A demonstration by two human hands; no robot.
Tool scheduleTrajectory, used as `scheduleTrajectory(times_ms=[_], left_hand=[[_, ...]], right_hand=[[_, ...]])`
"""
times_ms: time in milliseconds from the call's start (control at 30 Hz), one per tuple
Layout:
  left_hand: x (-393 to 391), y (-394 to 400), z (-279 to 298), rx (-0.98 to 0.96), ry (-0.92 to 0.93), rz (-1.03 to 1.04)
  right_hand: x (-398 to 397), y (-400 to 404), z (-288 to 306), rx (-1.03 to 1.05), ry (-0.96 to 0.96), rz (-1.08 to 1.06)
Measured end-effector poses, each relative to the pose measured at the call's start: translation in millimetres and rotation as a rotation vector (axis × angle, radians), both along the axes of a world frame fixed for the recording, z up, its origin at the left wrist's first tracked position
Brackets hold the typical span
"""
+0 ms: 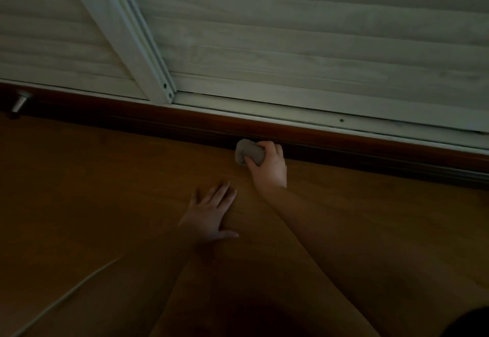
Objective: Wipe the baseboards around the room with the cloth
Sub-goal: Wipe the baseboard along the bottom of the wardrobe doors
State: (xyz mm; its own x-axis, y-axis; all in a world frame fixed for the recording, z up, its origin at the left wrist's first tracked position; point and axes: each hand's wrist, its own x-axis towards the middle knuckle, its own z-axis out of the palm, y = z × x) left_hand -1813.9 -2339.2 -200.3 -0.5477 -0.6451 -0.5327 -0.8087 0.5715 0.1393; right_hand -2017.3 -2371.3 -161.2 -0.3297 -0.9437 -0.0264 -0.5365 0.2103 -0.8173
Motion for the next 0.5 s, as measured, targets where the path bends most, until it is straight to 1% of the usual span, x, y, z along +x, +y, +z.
scheduleTrajectory(times_ms=[133,300,500], left_hand=[[0,-1,-1,-0.008,-0.002,-0.018],[-21,1,-1,-0.038,0.035,0.026],[-86,-8,0,-0.104,0.098,-0.11]], right_hand=[[-17,6,2,-0.009,-0.031,-0.032],[-55,24,6,0.005,-0.033,-0.084],[-118,59,10,0.015,0.013,-0.205]])
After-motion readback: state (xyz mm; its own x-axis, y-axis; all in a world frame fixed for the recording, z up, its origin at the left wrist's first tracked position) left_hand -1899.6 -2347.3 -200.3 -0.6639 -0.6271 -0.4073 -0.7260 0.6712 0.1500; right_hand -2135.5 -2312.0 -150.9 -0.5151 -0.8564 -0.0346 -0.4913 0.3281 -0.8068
